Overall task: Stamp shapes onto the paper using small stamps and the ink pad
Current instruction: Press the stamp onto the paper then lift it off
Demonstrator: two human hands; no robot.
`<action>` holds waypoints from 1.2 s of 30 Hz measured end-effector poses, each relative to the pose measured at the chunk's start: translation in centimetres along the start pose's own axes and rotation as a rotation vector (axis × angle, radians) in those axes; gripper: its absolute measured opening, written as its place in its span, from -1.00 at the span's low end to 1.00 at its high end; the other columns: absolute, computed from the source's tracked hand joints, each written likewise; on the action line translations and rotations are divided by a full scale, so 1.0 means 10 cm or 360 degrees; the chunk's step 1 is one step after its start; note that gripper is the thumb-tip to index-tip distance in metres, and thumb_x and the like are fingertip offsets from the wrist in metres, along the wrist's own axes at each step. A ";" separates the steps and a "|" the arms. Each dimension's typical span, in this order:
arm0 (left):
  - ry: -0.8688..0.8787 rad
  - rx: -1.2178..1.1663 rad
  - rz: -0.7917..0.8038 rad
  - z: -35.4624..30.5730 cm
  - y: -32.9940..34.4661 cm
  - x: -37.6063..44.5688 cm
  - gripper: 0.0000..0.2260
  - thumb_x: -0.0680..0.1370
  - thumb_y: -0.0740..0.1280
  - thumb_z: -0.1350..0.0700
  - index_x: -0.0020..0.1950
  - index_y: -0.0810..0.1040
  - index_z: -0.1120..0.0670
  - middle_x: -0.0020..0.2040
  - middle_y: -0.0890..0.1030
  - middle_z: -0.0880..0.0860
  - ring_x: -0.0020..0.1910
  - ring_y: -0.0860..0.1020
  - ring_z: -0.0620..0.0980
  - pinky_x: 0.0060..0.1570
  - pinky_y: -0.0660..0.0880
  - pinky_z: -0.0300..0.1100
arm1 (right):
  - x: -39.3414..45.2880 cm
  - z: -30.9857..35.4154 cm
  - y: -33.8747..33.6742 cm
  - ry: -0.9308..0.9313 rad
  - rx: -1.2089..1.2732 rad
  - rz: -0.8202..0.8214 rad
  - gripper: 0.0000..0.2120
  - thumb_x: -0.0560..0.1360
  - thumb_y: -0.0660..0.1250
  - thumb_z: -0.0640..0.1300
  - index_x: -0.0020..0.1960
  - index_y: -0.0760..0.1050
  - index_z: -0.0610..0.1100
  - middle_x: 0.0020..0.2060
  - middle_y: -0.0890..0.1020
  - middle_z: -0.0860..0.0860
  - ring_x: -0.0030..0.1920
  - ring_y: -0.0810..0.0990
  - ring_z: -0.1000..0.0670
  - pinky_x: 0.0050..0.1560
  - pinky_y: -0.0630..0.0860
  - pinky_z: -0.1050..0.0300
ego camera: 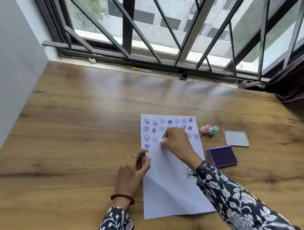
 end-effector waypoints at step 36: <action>-0.0338 -0.1005 0.0683 -0.85 0.49 -0.02 -0.88 0.32 0.44 0.26 -0.20 0.69 0.08 -0.30 0.72 -0.01 -0.23 0.66 -0.12 -0.24 0.55 -0.41 | -1.29 -0.62 -0.77 -0.0058 0.1280 -0.0291 -0.77 0.35 0.49 -0.21 -0.22 0.62 0.13 -0.30 0.70 0.25 -0.18 0.68 0.23 -0.16 0.55 0.44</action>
Point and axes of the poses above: each hand's wrist, its own x-axis towards the middle knuckle, its own y-axis out of the palm, z = x × y, the point moved 2 cm from there along x, towards the middle knuckle
